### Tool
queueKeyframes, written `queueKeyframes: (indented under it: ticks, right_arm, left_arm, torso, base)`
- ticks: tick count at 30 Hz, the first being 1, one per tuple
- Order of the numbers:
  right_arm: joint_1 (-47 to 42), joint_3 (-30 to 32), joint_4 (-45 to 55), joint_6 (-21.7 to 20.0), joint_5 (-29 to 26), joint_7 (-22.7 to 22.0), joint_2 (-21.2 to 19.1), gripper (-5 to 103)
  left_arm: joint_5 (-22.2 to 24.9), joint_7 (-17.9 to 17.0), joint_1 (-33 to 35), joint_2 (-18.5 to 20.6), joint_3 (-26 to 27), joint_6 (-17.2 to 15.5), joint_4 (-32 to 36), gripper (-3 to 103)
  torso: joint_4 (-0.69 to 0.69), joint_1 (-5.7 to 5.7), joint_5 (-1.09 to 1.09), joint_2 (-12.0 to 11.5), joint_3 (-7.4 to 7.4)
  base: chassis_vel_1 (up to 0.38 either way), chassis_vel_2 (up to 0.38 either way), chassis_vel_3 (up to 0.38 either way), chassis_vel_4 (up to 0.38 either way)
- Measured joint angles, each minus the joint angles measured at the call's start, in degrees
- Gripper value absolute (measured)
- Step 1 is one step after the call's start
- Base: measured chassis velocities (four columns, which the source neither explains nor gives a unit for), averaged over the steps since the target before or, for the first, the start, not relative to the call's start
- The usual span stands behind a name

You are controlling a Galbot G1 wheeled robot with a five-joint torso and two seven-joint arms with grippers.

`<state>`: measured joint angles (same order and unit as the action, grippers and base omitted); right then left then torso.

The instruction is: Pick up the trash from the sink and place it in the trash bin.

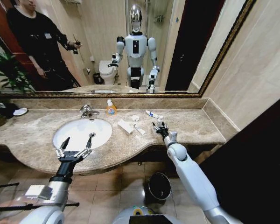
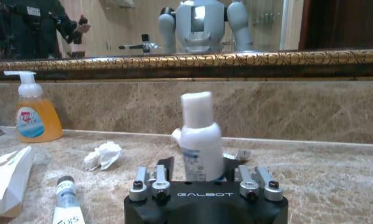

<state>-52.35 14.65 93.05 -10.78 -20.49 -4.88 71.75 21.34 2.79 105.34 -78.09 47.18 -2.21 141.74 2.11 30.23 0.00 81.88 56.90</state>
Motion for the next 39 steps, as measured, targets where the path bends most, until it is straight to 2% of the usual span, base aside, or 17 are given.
queueKeyframes:
  ticks: [4,12,15,17,18,19,20,21,23,24,25,26,29,30,34,35,39]
  right_arm:
    - [0.2,0.3,0.4,0.0,-0.3,0.0,-0.1,33]
    - [-0.2,1.8,1.9,-0.3,-1.4,0.4,-0.9,20]
    - [-2.5,5.1,6.8,-1.6,-3.3,1.9,-3.2,15]
    - [-7.6,10.4,14.7,-3.1,-6.5,4.9,-8.2,15]
    - [-7.6,10.4,14.7,-3.1,-6.5,4.9,-8.2,15]
    - [-9.6,12.4,16.8,-3.5,-7.8,6.4,-9.8,15]
    - [-14.3,16.5,20.1,-3.6,-10.9,11.3,-13.0,15]
    - [-14.3,16.5,20.1,-3.6,-10.9,11.3,-13.0,15]
    - [-23.2,24.3,23.0,-3.5,-15.0,23.1,-16.5,15]
    - [-23.2,24.3,23.0,-3.5,-15.0,23.1,-16.5,15]
    - [-27.1,28.1,23.4,-3.5,-15.2,28.6,-16.9,15]
    - [-30.9,31.4,23.7,-3.5,-14.6,33.2,-16.6,15]
    - [-35.9,33.1,23.5,-2.2,-12.1,36.5,-14.2,15]
    - [-35.9,33.1,23.5,-2.2,-12.1,36.5,-14.2,15]
    - [-40.1,30.9,18.7,3.7,-5.6,37.2,-9.2,15]
    - [-40.3,28.9,14.2,6.5,-1.7,36.7,-6.6,15]
    - [-39.2,26.7,7.3,10.7,2.8,34.7,-3.3,15]
  left_arm:
    - [0.0,0.0,0.0,0.0,0.0,0.0,0.0,100]
    - [0.0,0.0,0.0,0.0,0.0,0.0,0.0,100]
    - [0.0,0.0,0.0,0.0,0.0,0.0,0.0,100]
    - [0.0,0.0,0.0,0.0,0.0,0.0,0.0,100]
    - [0.0,0.0,0.0,0.0,0.0,0.0,0.0,100]
    - [0.0,0.0,0.0,0.0,0.0,0.0,0.0,100]
    - [0.0,0.0,0.0,0.0,0.0,0.0,0.0,100]
    - [0.0,0.0,0.0,0.0,0.0,0.0,0.0,100]
    - [0.0,0.0,0.0,0.0,0.0,0.0,0.0,100]
    - [0.0,0.0,0.0,0.0,0.0,0.0,0.0,100]
    - [0.0,0.0,0.0,0.0,0.0,0.0,0.0,100]
    - [0.0,0.0,0.0,0.0,0.0,0.0,0.0,100]
    - [0.0,0.0,0.0,0.0,0.0,0.0,0.0,100]
    - [0.0,0.0,0.0,0.0,0.0,0.0,0.0,100]
    - [0.0,0.0,0.0,0.0,0.0,0.0,0.0,100]
    - [0.0,0.0,0.0,0.0,0.0,0.0,0.0,100]
    - [0.0,0.0,0.0,0.0,0.0,0.0,0.0,100]
  torso:
    - [0.0,0.0,0.0,0.0,0.0]
    - [0.01,0.0,0.01,0.0,0.0]
    - [0.02,0.0,0.02,0.0,0.0]
    - [0.01,0.0,0.0,0.0,-0.01]
    - [0.01,0.0,0.0,0.0,-0.01]
    - [0.0,0.0,0.01,0.0,-0.01]
    - [0.0,-0.01,0.0,0.0,-0.01]
    - [0.0,-0.01,0.0,0.0,-0.01]
    - [-0.02,-0.01,0.02,0.0,-0.02]
    - [-0.02,-0.01,0.02,0.0,-0.02]
    - [-0.02,-0.01,-0.02,0.0,-0.02]
    - [-0.02,-0.01,0.01,0.0,-0.02]
    - [-0.01,-0.01,0.0,0.0,-0.02]
    - [-0.01,-0.01,0.0,0.0,-0.02]
    - [-0.01,-0.01,-0.01,0.0,-0.01]
    - [-0.01,-0.01,0.0,0.0,-0.01]
    - [-0.01,-0.01,0.01,0.0,-0.01]
  base:
    - [0.0,0.0,0.0,0.0]
    - [0.0,0.0,0.0,0.0]
    - [0.0,0.0,0.0,0.0]
    - [0.0,0.0,0.0,0.0]
    - [0.0,0.0,0.0,0.0]
    - [0.0,0.0,0.0,0.0]
    - [0.0,0.0,0.0,0.0]
    - [0.0,0.0,0.0,0.0]
    - [0.0,0.0,0.0,0.0]
    - [0.0,0.0,0.0,0.0]
    - [0.0,0.0,0.0,0.0]
    - [0.0,0.0,0.0,0.0]
    - [0.0,0.0,0.0,0.0]
    - [0.0,0.0,0.0,0.0]
    - [0.0,0.0,0.0,0.0]
    - [0.0,0.0,0.0,0.0]
    - [0.0,0.0,0.0,0.0]
